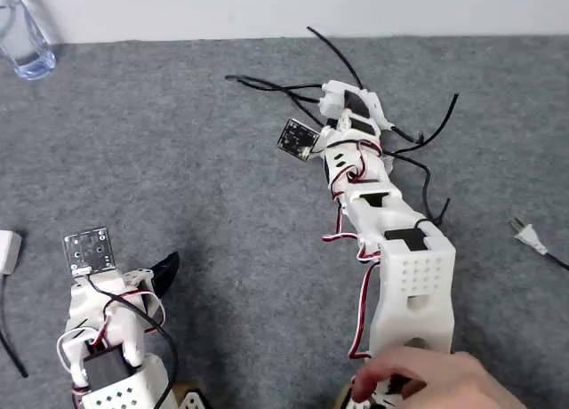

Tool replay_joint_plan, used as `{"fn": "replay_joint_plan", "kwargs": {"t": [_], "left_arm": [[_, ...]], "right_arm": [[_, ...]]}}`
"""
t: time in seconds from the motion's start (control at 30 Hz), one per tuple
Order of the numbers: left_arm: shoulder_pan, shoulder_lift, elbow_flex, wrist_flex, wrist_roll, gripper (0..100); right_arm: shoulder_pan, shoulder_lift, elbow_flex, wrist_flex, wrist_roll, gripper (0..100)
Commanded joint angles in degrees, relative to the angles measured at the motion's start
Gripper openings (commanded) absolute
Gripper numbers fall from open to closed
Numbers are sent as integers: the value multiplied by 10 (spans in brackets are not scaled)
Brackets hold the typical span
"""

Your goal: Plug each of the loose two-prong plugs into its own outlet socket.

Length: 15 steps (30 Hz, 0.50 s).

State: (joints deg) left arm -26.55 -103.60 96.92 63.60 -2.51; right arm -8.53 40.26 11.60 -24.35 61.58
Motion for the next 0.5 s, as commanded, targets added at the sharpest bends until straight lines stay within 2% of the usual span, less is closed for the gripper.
{"fn": "replay_joint_plan", "kwargs": {"t": [0.0,0.23,0.37,0.47], "left_arm": [[-1,-6,-5,-1,4,418],[-1,-6,-5,-2,6,418],[-1,-6,-5,-2,6,418],[-1,-6,-5,-2,6,418]], "right_arm": [[12,-36,6,-18,4,173],[-22,-15,46,-46,38,221],[-29,40,70,-228,38,300],[-37,89,76,-395,2,307]]}}
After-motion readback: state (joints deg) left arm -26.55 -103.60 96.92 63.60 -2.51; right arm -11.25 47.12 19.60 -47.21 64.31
